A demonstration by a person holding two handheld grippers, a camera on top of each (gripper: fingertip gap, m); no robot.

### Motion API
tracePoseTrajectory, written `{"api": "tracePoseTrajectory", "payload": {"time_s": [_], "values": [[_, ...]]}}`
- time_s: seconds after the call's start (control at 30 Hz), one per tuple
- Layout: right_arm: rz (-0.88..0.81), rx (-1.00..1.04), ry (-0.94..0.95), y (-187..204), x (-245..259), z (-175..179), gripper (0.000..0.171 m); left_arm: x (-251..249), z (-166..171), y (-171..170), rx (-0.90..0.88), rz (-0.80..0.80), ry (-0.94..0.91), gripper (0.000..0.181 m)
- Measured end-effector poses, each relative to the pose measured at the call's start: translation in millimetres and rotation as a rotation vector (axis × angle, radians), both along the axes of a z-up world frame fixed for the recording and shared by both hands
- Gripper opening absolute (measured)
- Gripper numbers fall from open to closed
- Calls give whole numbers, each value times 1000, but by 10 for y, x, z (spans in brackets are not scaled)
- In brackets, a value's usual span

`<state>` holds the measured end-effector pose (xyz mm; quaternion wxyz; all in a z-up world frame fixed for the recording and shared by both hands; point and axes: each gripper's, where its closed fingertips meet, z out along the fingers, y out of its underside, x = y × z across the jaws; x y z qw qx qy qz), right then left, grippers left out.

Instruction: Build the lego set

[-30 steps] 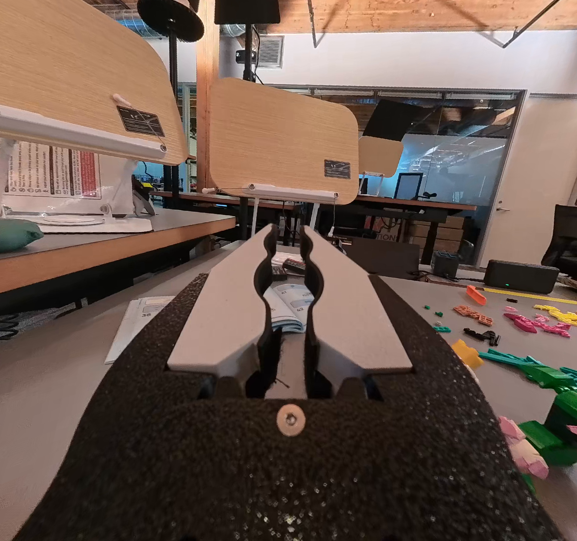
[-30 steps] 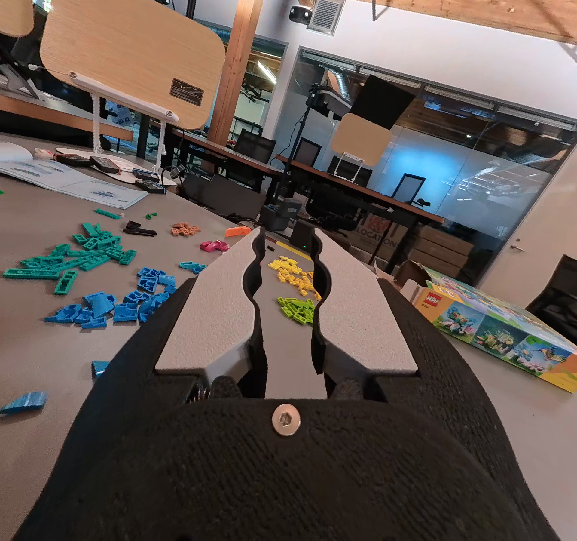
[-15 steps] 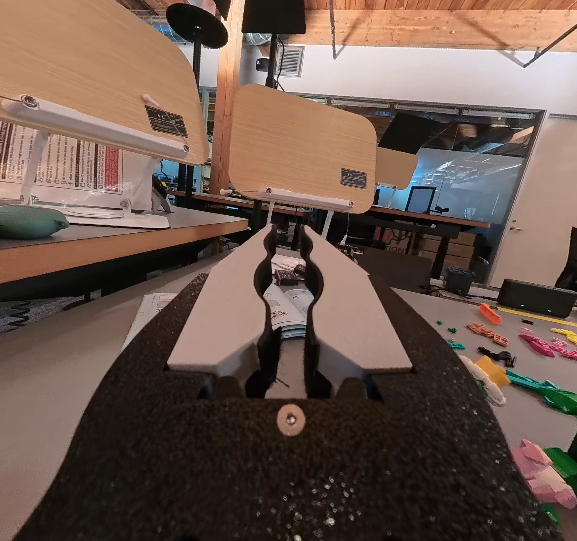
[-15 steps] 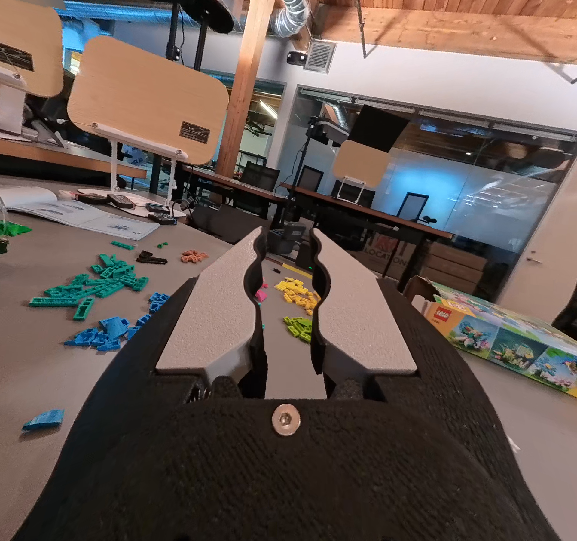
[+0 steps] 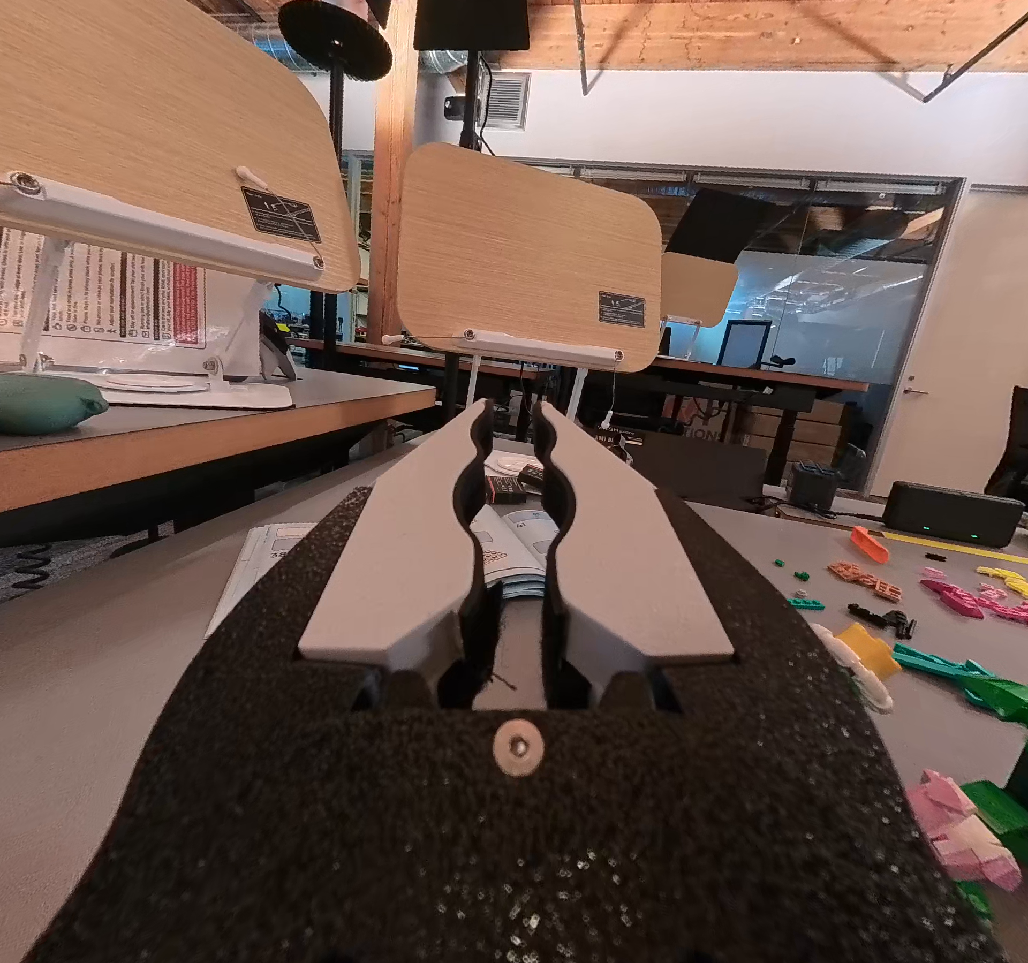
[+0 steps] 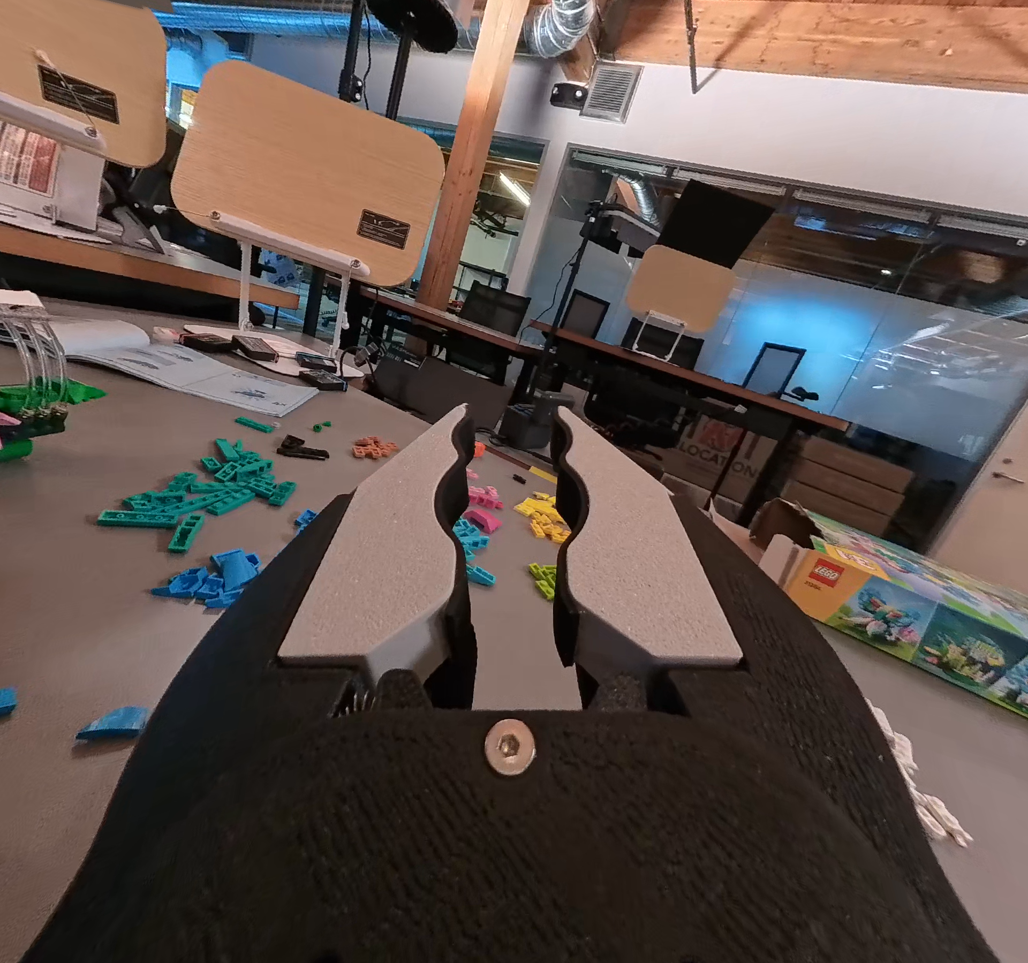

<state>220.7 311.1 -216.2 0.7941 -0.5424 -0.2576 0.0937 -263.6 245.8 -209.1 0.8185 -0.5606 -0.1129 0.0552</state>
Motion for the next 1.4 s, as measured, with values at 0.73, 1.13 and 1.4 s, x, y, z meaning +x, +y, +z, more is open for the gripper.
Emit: {"api": "tracePoseTrajectory", "payload": {"time_s": [0.73,1.13,1.4], "values": [[-5,-16,-36,28,-42,-47,25,1483,-797,1856,-948,-956,787,26],[-23,-27,-87,61,-85,-106,23,1808,-1347,2187,-982,-1072,789,28],[-25,-34,-98,72,-96,-124,22,1738,-1396,2223,-984,-1048,786,18]]}}
